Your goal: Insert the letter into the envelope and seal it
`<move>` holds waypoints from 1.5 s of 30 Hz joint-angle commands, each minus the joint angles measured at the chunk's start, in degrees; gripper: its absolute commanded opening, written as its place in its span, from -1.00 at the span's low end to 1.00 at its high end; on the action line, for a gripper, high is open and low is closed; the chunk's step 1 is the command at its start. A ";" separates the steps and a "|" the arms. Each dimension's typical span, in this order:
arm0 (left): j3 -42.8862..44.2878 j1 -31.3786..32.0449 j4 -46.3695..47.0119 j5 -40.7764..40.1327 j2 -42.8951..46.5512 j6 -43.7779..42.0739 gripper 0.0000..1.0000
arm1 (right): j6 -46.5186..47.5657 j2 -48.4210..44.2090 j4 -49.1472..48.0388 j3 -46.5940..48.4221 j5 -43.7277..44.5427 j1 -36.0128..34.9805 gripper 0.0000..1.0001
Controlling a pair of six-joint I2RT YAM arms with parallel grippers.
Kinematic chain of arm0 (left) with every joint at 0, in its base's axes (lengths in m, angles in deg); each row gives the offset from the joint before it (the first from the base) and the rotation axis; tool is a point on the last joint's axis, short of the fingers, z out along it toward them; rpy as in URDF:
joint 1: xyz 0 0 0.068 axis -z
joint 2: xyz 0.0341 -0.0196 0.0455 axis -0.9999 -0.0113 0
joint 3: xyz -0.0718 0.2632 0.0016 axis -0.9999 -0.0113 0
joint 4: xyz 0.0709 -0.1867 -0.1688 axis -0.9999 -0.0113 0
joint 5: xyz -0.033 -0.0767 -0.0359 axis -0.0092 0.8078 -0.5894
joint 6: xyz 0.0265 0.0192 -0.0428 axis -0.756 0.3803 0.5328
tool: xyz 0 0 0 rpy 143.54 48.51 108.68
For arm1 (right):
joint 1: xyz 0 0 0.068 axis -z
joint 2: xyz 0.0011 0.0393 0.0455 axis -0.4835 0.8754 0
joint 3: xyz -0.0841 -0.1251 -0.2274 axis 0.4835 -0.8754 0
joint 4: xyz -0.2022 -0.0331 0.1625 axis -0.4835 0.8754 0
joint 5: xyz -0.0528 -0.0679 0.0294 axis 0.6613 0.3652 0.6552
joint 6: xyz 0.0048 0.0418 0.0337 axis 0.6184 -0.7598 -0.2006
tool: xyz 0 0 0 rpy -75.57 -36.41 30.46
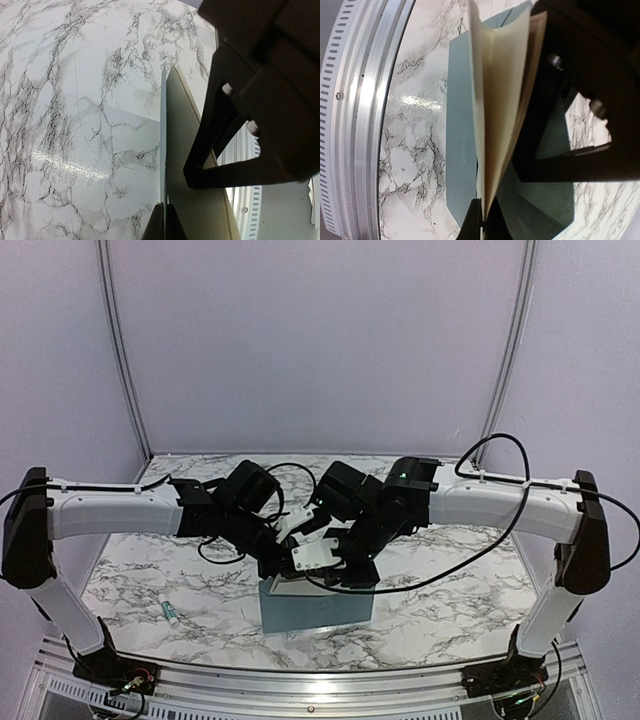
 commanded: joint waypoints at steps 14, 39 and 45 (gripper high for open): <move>1.84 -1.04 5.11 4.18 -1.41 3.91 -1.00 | -0.18 1.63 -4.57 -0.42 0.63 0.18 -1.00; 0.30 -1.82 5.34 5.89 0.09 2.82 -1.00 | 0.91 0.23 -3.54 -1.60 2.06 3.02 -1.00; 0.65 -1.84 5.71 5.77 -0.18 3.24 -1.00 | 0.16 2.53 -3.35 -0.36 3.88 2.13 -1.00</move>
